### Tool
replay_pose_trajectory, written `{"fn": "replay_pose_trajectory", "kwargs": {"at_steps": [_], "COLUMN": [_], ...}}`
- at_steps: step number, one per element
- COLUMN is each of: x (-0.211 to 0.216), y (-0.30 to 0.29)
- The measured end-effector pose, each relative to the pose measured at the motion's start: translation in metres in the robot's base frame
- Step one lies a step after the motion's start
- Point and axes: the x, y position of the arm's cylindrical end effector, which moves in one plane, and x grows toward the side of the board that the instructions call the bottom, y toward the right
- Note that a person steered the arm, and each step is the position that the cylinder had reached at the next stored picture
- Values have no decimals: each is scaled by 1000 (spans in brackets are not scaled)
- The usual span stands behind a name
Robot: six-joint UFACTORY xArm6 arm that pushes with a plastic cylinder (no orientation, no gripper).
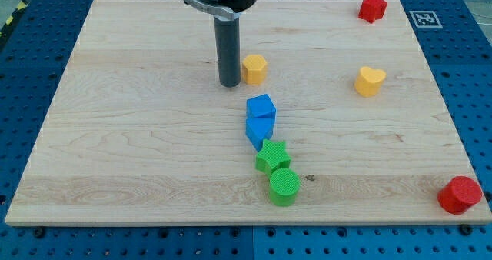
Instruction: Slide the yellow hexagon towards the yellow heart
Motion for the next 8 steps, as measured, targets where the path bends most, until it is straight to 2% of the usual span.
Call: {"fn": "replay_pose_trajectory", "kwargs": {"at_steps": [2,4,8], "x": [11,-17,-40], "y": [28,15,74]}}
